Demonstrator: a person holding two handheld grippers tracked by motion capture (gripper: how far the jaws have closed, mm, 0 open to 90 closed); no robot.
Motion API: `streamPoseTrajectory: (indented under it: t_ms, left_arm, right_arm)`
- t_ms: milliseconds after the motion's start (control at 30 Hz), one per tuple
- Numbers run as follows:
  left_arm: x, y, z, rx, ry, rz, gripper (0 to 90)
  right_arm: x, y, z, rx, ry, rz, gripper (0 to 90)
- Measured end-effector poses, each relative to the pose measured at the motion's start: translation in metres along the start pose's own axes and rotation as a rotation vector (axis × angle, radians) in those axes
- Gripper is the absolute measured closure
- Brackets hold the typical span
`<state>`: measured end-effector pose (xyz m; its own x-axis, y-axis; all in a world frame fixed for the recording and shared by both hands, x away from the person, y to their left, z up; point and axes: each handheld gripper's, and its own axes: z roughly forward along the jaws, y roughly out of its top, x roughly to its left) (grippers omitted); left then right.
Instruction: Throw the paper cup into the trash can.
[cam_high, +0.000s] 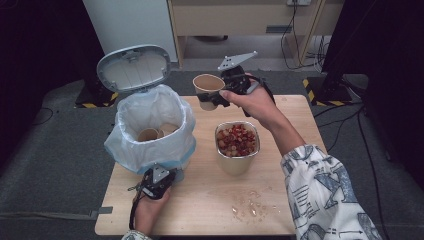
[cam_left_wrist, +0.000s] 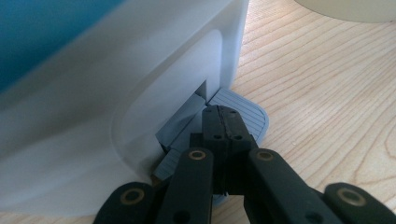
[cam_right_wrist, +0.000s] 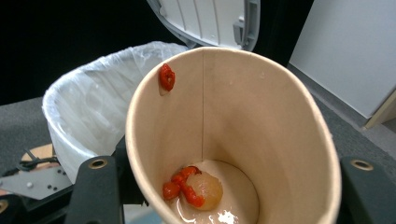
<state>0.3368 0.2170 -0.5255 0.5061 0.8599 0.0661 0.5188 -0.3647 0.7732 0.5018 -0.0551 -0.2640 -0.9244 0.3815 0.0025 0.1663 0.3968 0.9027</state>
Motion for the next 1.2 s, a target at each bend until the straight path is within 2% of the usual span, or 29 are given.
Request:
streamPoseTrajectory:
  t_ms: [433,833,1067,1200]
  left_arm:
    - [0.0,0.0,0.0,0.003,0.003,0.007,89.1]
    - [0.0,0.0,0.0,0.002,0.002,0.005,89.1]
    - [0.0,0.0,0.0,0.002,0.001,0.005,89.1]
    - [0.0,0.0,0.0,0.0,0.0,0.002,89.1]
  right_arm:
    - [0.009,0.012,0.014,-0.001,0.016,0.024,36.7]
    - [0.018,0.021,0.028,-0.014,0.04,0.023,36.7]
    - [0.026,0.023,0.044,-0.013,0.058,0.029,36.4]
    - [0.031,0.025,0.055,-0.006,0.071,0.018,36.3]
